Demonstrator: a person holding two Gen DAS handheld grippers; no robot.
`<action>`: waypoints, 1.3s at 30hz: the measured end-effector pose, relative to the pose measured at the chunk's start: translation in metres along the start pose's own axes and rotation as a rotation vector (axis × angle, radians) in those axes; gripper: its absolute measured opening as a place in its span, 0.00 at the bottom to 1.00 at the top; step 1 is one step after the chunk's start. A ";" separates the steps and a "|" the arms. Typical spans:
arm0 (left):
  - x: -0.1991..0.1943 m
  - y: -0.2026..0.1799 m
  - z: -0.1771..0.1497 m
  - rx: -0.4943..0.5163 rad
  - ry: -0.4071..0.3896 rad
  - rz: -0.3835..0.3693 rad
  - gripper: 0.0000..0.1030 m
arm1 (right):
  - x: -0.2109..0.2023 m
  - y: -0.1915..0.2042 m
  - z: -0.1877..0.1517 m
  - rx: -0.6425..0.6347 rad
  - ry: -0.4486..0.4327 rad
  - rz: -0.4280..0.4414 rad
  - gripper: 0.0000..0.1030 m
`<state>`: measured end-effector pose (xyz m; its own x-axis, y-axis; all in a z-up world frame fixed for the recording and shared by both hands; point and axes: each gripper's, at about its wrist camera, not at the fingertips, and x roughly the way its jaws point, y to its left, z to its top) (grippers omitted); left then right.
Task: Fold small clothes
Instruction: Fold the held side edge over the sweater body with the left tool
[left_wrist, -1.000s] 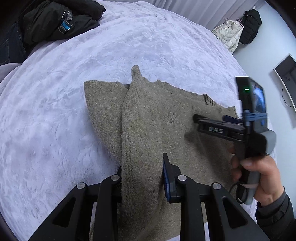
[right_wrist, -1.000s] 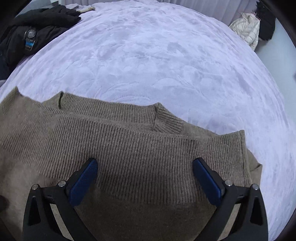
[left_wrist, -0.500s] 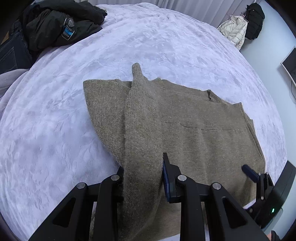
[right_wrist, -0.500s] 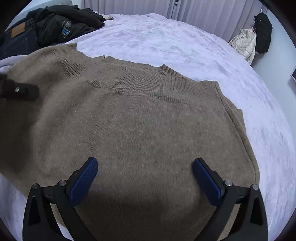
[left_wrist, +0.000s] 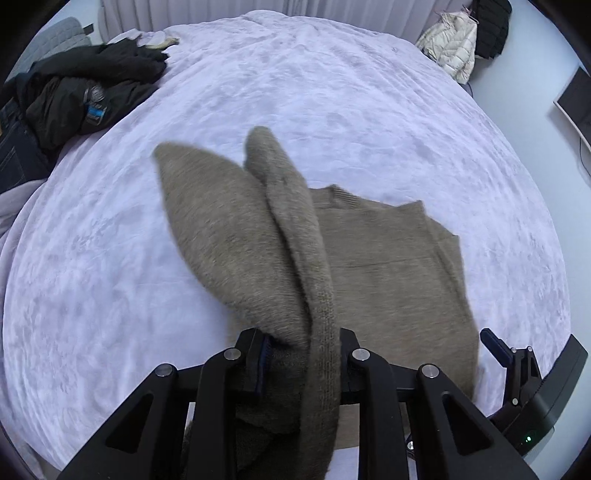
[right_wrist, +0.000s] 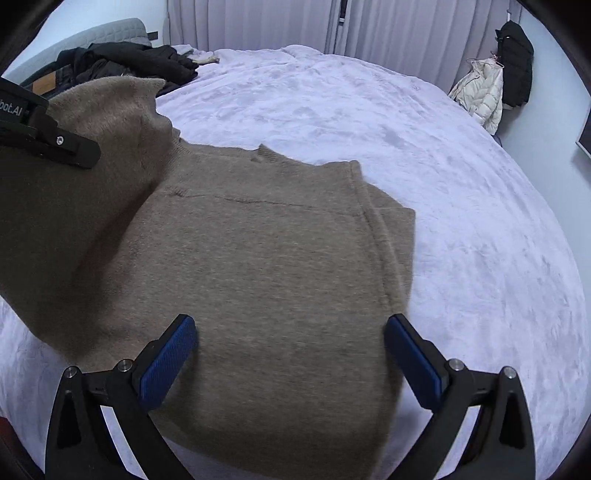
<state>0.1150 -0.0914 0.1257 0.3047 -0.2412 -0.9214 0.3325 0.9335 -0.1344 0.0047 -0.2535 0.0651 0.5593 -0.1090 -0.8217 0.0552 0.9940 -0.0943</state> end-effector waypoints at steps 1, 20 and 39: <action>0.003 -0.014 0.001 0.010 0.008 0.004 0.23 | -0.003 -0.012 -0.002 0.011 -0.009 -0.011 1.00; 0.045 -0.150 -0.027 0.155 0.075 -0.066 0.80 | -0.032 -0.121 -0.065 0.158 -0.067 0.127 1.00; 0.071 0.009 -0.036 -0.047 -0.004 0.087 0.81 | 0.051 -0.065 0.034 0.260 0.092 0.586 0.83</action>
<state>0.1079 -0.0912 0.0459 0.3344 -0.1593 -0.9289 0.2622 0.9624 -0.0706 0.0575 -0.3237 0.0481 0.4849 0.4638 -0.7415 -0.0328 0.8568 0.5145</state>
